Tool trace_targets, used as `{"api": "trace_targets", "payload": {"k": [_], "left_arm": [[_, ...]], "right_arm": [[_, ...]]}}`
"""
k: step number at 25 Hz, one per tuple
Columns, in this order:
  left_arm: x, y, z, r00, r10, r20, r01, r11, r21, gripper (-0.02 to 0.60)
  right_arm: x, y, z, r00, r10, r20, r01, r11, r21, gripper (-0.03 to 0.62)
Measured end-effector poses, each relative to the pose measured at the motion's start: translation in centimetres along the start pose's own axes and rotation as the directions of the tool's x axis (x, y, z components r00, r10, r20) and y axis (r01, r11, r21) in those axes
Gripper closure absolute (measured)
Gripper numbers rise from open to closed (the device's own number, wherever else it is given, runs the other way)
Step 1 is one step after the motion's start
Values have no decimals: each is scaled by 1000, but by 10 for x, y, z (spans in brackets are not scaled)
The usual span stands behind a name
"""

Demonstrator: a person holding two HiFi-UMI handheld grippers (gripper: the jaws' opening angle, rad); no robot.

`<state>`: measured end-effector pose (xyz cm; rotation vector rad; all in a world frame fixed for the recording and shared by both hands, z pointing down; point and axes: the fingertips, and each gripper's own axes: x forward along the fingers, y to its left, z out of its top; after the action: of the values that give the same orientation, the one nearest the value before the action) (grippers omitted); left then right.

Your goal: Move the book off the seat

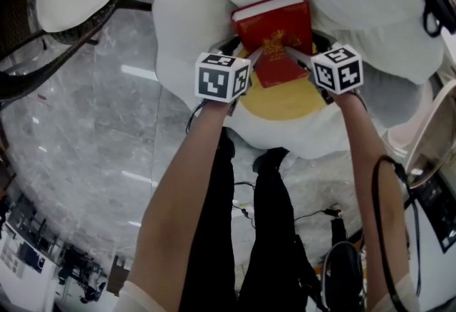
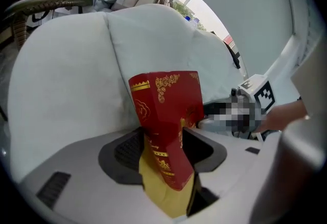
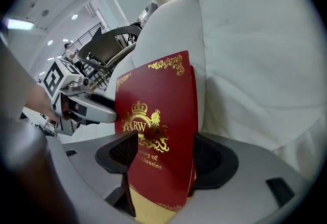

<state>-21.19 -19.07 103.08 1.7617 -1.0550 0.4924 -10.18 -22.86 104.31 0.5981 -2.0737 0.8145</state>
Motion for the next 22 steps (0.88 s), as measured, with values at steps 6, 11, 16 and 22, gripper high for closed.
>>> {"api": "trace_targets", "payload": {"k": [6, 11, 16, 22], "left_arm": [[-10, -15, -2, 1000, 29, -6, -29, 999, 33, 387], [-27, -39, -6, 1000, 30, -1, -30, 998, 53, 387], [-53, -67, -7, 999, 32, 21, -33, 997, 67, 387], [-96, -116, 1, 998, 29, 53, -33, 996, 84, 387]], "right_arm": [[-27, 8, -9, 996, -83, 28, 82, 996, 25, 268], [-61, 17, -8, 988, -133, 82, 127, 989, 75, 297], [-102, 34, -2, 980, -160, 120, 155, 987, 47, 319], [-164, 58, 4, 972, -173, 157, 170, 985, 37, 321]]}}
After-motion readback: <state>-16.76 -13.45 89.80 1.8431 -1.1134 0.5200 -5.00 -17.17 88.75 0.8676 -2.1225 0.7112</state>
